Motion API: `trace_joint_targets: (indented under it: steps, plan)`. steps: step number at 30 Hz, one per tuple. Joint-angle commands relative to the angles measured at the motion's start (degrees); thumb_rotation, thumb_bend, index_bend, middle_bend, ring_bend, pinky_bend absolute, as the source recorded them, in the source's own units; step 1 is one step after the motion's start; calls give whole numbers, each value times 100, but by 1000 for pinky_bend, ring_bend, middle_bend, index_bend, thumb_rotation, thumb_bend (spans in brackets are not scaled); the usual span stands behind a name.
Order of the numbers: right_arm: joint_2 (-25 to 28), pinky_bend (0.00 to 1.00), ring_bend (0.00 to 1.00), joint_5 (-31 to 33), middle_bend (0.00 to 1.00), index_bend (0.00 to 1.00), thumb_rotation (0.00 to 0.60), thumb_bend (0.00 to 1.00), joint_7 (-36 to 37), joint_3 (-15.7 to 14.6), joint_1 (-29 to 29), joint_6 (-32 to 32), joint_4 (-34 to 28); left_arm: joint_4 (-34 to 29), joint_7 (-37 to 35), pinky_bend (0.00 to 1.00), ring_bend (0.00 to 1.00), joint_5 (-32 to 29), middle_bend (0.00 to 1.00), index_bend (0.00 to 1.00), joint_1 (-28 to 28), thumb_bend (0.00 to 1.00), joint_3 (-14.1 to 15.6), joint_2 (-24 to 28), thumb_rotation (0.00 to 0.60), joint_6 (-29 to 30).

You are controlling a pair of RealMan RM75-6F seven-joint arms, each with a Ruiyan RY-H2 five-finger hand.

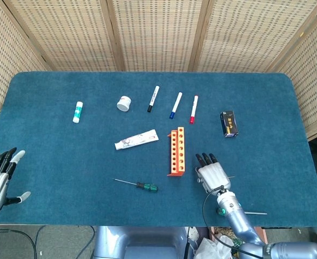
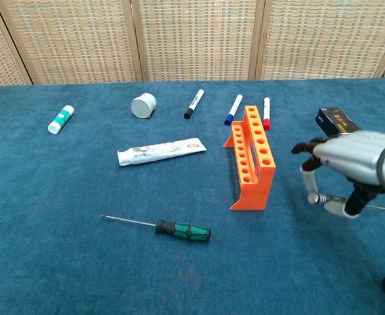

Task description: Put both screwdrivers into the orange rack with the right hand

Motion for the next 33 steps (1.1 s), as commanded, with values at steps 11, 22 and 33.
trace_joint_targets:
  steps: [11,22,33]
  plan:
    - [1543,125,0,-233,102,623,600,488,2345,831,-388,-184,-1310,-28,-18,0,0,96,0,0,38,0,49,19,600,54]
    - [2332,129,0,-401,116,627,600,540,4656,1391,-705,-773,-1462,-39,-75,0,0,100,0,0,50,0,54,43,600,62]
    - [2468,131,0,-1063,127,628,600,547,6184,1596,-949,-896,-1217,-139,-328,0,0,123,0,0,5,0,-33,205,600,72]
